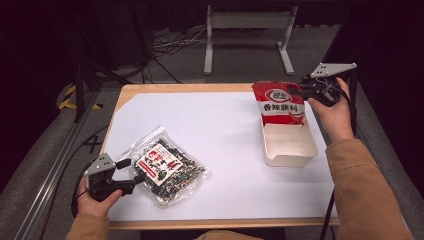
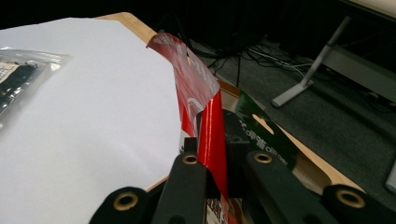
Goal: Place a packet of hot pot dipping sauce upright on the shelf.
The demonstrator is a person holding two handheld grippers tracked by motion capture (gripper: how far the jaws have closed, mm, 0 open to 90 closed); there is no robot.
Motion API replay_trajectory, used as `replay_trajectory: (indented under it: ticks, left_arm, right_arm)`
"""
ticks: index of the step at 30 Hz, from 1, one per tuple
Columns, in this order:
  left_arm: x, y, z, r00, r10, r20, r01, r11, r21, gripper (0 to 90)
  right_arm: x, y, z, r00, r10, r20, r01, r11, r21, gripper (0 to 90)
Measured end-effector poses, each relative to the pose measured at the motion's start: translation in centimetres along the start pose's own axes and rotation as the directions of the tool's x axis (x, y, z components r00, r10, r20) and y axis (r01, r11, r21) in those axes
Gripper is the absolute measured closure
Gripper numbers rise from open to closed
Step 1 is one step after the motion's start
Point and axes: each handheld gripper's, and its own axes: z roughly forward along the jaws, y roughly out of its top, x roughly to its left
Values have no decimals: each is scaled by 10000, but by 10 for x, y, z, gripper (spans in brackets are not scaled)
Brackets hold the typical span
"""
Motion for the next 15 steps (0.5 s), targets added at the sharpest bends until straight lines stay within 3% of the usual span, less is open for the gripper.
replay_trajectory:
  ticks: [15]
  left_arm:
    - [0,0,0,10000,-10,-10,10,10000,-10,227]
  right_arm:
    - [-11,-20,-11,9948,854,547,-872,9957,308,886]
